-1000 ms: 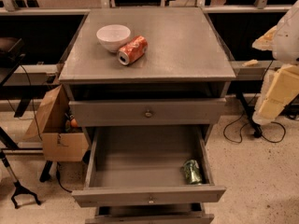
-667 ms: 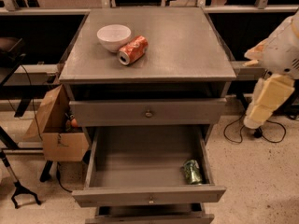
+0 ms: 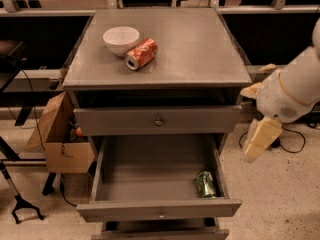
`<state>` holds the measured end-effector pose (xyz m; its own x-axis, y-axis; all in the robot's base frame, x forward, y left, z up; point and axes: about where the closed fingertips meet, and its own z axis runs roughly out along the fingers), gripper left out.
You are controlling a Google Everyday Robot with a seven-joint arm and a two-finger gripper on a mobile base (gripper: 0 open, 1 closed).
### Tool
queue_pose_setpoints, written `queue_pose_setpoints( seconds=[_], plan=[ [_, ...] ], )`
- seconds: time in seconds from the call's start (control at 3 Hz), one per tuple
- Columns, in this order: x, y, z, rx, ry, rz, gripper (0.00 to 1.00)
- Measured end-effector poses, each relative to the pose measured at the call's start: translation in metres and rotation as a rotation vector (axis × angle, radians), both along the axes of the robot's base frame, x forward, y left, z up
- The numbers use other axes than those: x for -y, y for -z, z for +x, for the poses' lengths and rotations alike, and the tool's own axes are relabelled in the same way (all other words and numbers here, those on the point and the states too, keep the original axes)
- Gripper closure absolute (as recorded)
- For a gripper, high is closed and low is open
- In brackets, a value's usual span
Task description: Pick green can from middle drawer and place on counter
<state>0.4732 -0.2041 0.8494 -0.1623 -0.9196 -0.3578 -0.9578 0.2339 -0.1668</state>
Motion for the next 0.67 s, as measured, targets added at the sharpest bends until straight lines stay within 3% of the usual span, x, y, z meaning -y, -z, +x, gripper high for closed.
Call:
queue_pose_setpoints(
  seconds=[0.33, 0.67],
  plan=[
    [-0.009, 0.075, 0.01, 0.005, -0.022, 0.065, 0.0],
    [-0.022, 0.14, 0.042, 0.034, -0.069, 0.111, 0.0]
  ],
)
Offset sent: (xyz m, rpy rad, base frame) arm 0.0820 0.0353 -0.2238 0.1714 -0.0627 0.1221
